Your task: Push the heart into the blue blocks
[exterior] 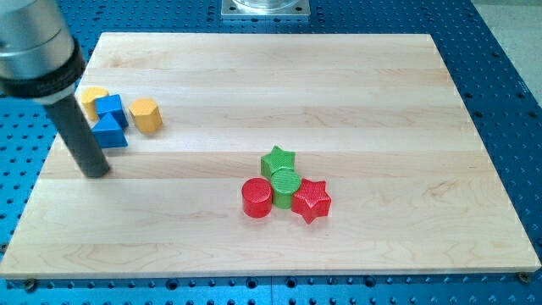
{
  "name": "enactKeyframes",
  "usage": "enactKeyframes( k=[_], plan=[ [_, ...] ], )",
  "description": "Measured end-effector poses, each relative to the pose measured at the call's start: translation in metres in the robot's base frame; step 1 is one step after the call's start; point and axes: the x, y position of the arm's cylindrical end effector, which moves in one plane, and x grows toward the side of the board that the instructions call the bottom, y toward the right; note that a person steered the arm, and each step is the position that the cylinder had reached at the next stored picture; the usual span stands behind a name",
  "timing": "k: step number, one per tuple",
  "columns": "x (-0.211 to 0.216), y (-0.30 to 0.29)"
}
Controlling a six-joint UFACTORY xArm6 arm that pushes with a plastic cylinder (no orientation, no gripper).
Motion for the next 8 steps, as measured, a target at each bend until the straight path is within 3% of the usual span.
enactKeyframes(
  k=[4,5,7,8],
  plan=[
    [0.002,-0.005],
    [0.003,-0.061],
    [-0.081,-0.075],
    [-0.15,-0.076]
  ],
)
